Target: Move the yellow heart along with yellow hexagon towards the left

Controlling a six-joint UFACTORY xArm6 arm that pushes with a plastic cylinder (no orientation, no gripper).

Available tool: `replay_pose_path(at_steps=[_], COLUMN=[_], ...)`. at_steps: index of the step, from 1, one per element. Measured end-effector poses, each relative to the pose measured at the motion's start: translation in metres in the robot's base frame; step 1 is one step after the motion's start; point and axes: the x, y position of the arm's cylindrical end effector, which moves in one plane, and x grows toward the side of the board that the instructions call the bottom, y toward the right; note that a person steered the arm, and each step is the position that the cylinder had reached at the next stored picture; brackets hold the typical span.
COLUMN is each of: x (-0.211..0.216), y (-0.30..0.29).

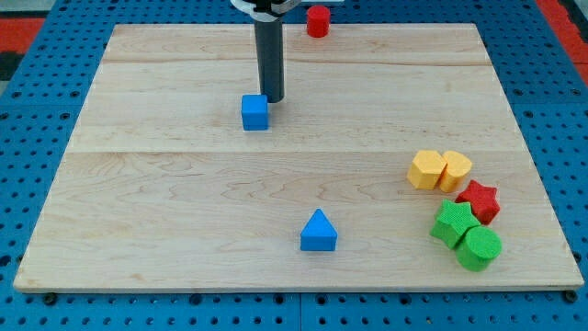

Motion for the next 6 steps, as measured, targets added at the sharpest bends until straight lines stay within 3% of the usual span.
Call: replay_pose_path(at_steps=[1, 3, 6], x=[0.003, 0.006, 0.023], y=[0.008, 0.083, 0.119])
